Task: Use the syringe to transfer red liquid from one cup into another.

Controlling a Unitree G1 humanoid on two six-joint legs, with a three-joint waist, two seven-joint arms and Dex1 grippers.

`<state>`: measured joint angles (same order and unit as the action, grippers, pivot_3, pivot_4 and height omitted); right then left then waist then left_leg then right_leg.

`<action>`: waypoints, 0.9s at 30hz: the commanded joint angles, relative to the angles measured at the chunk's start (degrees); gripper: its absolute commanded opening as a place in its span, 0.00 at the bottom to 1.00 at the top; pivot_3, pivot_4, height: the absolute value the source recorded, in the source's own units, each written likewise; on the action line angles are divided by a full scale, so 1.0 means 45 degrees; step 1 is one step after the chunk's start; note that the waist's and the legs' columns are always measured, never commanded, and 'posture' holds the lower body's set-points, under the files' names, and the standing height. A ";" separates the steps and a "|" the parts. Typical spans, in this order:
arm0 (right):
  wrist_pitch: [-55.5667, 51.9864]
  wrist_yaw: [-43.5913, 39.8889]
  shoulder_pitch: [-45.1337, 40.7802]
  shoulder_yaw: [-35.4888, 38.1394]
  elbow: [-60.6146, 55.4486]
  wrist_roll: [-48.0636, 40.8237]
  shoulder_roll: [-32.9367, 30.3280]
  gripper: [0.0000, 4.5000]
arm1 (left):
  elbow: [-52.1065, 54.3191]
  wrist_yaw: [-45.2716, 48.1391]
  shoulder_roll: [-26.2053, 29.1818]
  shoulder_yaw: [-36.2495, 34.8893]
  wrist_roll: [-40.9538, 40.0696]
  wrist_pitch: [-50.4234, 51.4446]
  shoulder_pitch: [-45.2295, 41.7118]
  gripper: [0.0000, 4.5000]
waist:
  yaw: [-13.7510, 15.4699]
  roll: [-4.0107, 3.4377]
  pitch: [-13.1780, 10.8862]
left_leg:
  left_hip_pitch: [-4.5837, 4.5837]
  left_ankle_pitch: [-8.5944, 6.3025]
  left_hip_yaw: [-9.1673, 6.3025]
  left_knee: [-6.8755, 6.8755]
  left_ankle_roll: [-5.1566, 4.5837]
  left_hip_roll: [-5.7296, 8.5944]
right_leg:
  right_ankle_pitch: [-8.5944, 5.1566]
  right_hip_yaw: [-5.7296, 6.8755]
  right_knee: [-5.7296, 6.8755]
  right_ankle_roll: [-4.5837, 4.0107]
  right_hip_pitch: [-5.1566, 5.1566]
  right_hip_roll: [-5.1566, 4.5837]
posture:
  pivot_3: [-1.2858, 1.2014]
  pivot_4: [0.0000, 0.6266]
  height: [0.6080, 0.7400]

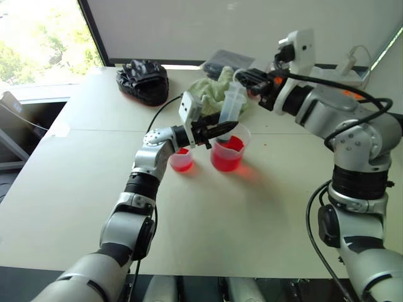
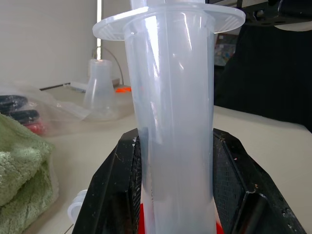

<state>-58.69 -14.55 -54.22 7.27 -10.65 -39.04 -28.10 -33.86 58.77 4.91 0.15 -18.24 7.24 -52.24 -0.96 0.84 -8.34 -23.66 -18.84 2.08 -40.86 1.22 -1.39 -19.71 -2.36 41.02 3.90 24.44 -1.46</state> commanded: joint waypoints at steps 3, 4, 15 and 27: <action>0.1169 0.0675 -0.0860 0.1484 0.0339 0.0840 -0.0681 0.01 | 0.0893 0.0970 -0.0222 0.0637 -0.0131 -0.0328 0.0220 0.30 | -0.0001 0.0000 0.0000 | 0.0000 0.0000 0.0000 0.0001 0.0000 0.0000 | 0.0000 -0.0001 -0.0001 0.0000 0.0000 0.0000 | 0.52 0.24 1.00; 0.1181 0.0671 -0.0861 0.1485 0.0348 0.0842 -0.0691 0.01 | 0.0891 0.0971 -0.0223 0.0640 -0.0128 -0.0328 0.0217 0.30 | 0.0000 0.0000 0.0000 | 0.0000 0.0000 0.0000 0.0001 0.0000 0.0000 | 0.0000 0.0000 -0.0001 0.0000 0.0000 0.0000 | 0.52 0.24 1.00; 0.1205 0.0645 -0.0818 0.1454 0.0378 0.0804 -0.0724 0.01 | 0.0838 0.0950 -0.0234 0.0634 -0.0101 -0.0373 0.0178 0.30 | 0.0001 0.0000 0.0000 | 0.0000 0.0000 0.0000 0.0002 0.0000 0.0000 | 0.0000 -0.0001 -0.0002 0.0000 0.0000 0.0000 | 0.52 0.24 1.00; 0.0686 0.0520 -0.0506 0.1465 0.0049 0.0312 -0.0662 0.10 | 0.0459 0.0801 -0.0290 0.0425 -0.0099 -0.0631 -0.0160 0.30 | 0.0005 0.0000 0.0000 | 0.0000 0.0000 0.0000 0.0002 0.0000 0.0000 | 0.0000 -0.0001 -0.0003 0.0000 0.0000 0.0000 | 0.52 0.24 1.00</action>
<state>-58.27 -14.85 -54.47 7.65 -10.55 -39.69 -28.91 -33.83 58.77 4.61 0.10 -18.20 6.66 -52.34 -0.94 0.84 -8.34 -23.66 -18.84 2.08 -40.85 1.22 -1.39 -19.71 -2.36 41.00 3.90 24.44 -1.46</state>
